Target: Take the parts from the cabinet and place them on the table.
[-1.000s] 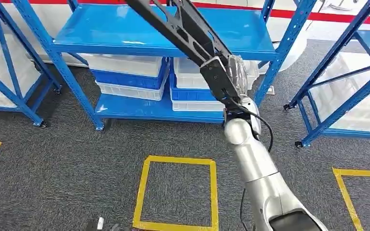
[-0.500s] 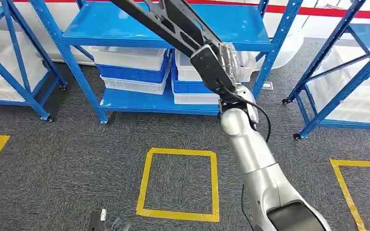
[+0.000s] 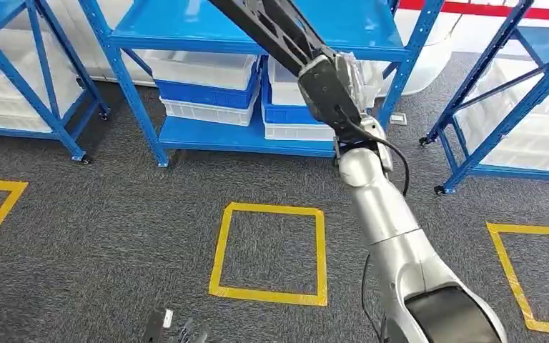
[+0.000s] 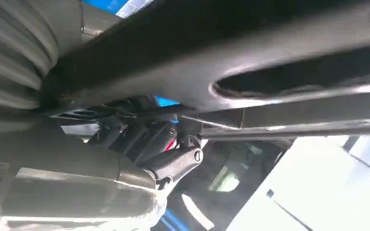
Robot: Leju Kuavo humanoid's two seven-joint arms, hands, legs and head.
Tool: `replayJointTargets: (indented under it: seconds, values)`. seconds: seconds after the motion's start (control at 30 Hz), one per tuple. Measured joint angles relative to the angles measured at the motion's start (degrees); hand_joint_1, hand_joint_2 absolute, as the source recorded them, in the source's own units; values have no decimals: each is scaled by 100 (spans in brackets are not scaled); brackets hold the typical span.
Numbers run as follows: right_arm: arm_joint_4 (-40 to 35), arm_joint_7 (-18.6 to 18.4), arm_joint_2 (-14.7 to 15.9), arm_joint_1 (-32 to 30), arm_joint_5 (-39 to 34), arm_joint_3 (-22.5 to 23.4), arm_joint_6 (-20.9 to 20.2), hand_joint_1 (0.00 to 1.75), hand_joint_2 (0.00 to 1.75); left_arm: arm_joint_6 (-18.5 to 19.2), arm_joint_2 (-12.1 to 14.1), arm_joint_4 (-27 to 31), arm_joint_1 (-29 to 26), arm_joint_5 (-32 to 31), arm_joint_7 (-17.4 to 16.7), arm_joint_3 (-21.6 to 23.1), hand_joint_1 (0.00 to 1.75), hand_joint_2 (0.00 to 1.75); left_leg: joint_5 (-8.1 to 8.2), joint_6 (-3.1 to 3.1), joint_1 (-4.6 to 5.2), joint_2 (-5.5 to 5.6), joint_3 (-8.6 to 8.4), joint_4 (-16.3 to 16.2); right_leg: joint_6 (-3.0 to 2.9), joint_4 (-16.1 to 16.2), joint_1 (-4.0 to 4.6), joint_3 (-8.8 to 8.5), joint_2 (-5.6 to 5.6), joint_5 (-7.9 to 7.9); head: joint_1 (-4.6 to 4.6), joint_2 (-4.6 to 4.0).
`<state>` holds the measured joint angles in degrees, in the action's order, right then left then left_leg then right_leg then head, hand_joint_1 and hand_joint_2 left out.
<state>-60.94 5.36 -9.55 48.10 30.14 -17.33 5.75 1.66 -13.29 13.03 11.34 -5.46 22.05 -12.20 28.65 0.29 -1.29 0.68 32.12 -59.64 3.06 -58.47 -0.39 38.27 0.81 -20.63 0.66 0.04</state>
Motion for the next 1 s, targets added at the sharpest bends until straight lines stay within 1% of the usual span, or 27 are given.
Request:
replayJointTargets:
  seconds: [0.03, 0.07, 0.1, 0.17, 0.2, 0.23, 0.27, 0.3, 0.33, 0.37, 0.4, 0.43, 0.5, 0.53, 0.57, 0.6, 0.63, 0.67, 0.73, 0.77, 0.8, 0.83, 0.87, 0.9, 0.93, 0.97, 1.0]
  values:
    - [0, 19, 97, -58, -37, 24, 9, 175, 175, -2, 0, 0, 0, 2, -2, 2, 0, 175, -86, 104, -22, -55, 43, 18, -9, -68, -70, 51, -9, -108, 13, 0]
    - [2, 22, 138, -101, -52, 37, 9, 175, 175, -4, 11, 0, 0, 9, -11, 0, 0, 175, -149, 170, -1, -43, 119, 27, -53, -206, -47, 158, -31, -345, 2, 0]
    - [0, 33, 209, -136, -70, 57, 11, 175, 175, -2, 31, 2, 2, 9, -9, 2, 0, 175, -252, 233, 13, -58, 246, 22, -108, -653, -66, 311, -38, -768, -68, 0]
    - [0, 50, 266, -173, -78, 63, 11, 175, 175, -2, 31, 2, 1, 7, -11, 9, 0, 175, -402, 248, 32, -80, 439, 17, -105, -1457, -79, 498, -45, -1202, -72, 0]
    - [-2, 50, 297, -207, -92, 63, 15, 175, 175, -4, 33, 2, 1, 4, -13, 18, 0, 175, -493, 243, 37, -91, 551, 13, -45, -1808, -71, 502, -59, -1253, -81, 0]
    - [-2, 48, 321, -239, -109, 63, 26, 175, 175, -11, 35, 2, 1, 2, -33, 33, 0, 175, -559, 233, 38, -97, 635, 11, 11, -1903, -75, 435, -60, -1182, -76, 0]
    - [-4, 46, 358, -290, -146, 63, 52, 175, 175, -11, 41, 0, 0, 15, -104, 35, 0, 175, -650, 218, 33, -108, 750, 9, 101, -1765, -84, 215, -60, -978, -81, 0]
    - [-22, 46, 380, -332, -186, 70, 77, 175, 175, 2, 46, 0, -6, 53, -144, 33, 0, 175, -725, 195, 23, -109, 836, 9, 154, -1446, -90, -66, -59, -811, -83, 0]
    - [-46, 48, 404, -363, -221, 76, 114, 175, 175, 35, 50, 0, -12, 87, -162, 31, 0, 175, -805, 161, 16, -106, 922, 5, 162, -957, -101, -446, -59, -750, -83, 0]
    - [-85, 50, 417, -377, -247, 78, 131, 175, 175, 78, 63, 2, -15, 107, -168, 31, 0, 175, -882, 116, 34, -103, 974, -6, 98, -360, -122, -842, -60, -1006, -87, 0]
    - [-140, 57, 421, -398, -260, 76, 136, 175, 175, 98, 66, 2, -17, 122, -170, 31, 0, 175, -952, 73, 41, -100, 1011, 4, -3, 33, -20, -1053, -88, -1167, -73, 0]
    - [-164, 68, 443, -432, -273, 85, 157, 175, 175, 105, 70, 2, -31, 127, -170, 31, 0, 175, -1016, 38, 51, -106, 976, 68, -46, -40, -2, -926, -96, -1082, -42, 0]
    - [-175, 72, 474, -447, -293, 90, 170, 175, 175, 122, 83, 2, -41, 129, -173, 31, 0, 175, -1148, -10, 51, -97, 964, 131, -143, -44, -2, -892, -118, -1019, -41, 0]
    - [-175, 74, 487, -461, -310, 90, 173, 175, 175, 131, 87, -2, -52, 125, -177, 31, 0, 175, -1155, -46, 15, -91, 1000, 140, -230, -20, -99, -840, -93, -924, -44, 0]
    - [-186, 74, 487, -464, -328, 90, 173, 175, 175, 135, 96, -2, -54, 112, -205, 31, 0, 175, -850, -61, 5, -84, 1078, 18, -282, -24, -96, -817, -80, -841, -29, 0]
    - [-217, 76, 498, -484, -345, 90, 175, 175, 175, 142, 98, -2, -61, 78, -214, 33, 0, 175, -389, -70, 3, -79, 1170, -291, -372, -27, -91, -714, -75, -742, -15, 0]
    - [-256, 85, 513, -506, -360, 92, 181, 175, 175, 155, 98, -2, -59, 59, -225, 37, 0, 175, 18, -93, 4, -68, 1261, -744, -389, -32, -83, -611, -75, -654, -11, 0]
    - [-273, 94, 526, -524, -371, 92, 184, 175, 175, 168, 98, -2, -55, 44, -232, 39, 0, 175, 214, -106, 3, -65, 1318, -1070, -395, -36, -71, -548, -76, -600, -11, 0]
    - [-328, 107, 555, -577, -382, 92, 184, 175, 175, 181, 98, -2, -54, -13, -264, 52, 0, 175, 383, -127, 2, -65, 1381, -1622, -395, -42, -54, -429, -74, -506, -11, 0]
    - [-376, 111, 579, -635, -384, 92, 184, 175, 175, 181, 96, -2, -56, -68, -278, 63, 0, 175, 306, -127, -1, -66, 1345, -1869, -387, -43, -47, -340, -73, -438, -9, 0]
    - [-426, 111, 607, -689, -384, 94, 184, 175, 175, 181, 94, -2, -54, -122, -295, 83, 0, 175, 115, -123, -1, -67, 1209, -1865, -378, -42, -46, -248, -72, -394, -13, 0]
    - [-485, 111, 645, -732, -382, 100, 184, 175, 175, 177, 92, -2, -48, -177, -297, 105, 0, 175, -138, -112, -1, -68, 963, -1655, -356, -44, -46, -153, -73, -320, -9, 0]
    - [-548, 111, 683, -761, -380, 118, 184, 175, 175, 149, 90, -2, -38, -223, -297, 146, 0, 175, -242, -90, -2, -66, 657, -1318, -334, -46, -46, -85, -74, -257, -9, 0]
    - [-622, 111, 716, -781, -376, 131, 184, 175, 175, 122, 85, 2, -23, -264, -297, 186, 0, 175, -84, -52, 0, -52, 208, -801, -299, -57, -45, -49, -75, -206, -7, 0]
    - [-689, 111, 760, -798, -378, 146, 184, 175, 175, 96, 85, 2, -13, -293, -299, 219, 0, 175, 130, -26, 31, -47, -265, -217, -263, -75, 2, -12, -76, -182, -6, 0]
    - [-715, 118, 791, -807, -380, 151, 184, 175, 175, 76, 81, 2, 13, -297, -299, 230, 0, 175, 270, -2, 35, -45, -353, 27, -238, -77, 1, -11, -61, -143, -31, 0]
    - [-756, 129, 847, -802, -389, 160, 184, 175, 175, 72, 72, 2, 33, -297, -302, 238, 0, 175, 279, 16, 67, -46, -326, 64, -171, -52, 8, 15, -56, -55, -28, 0]
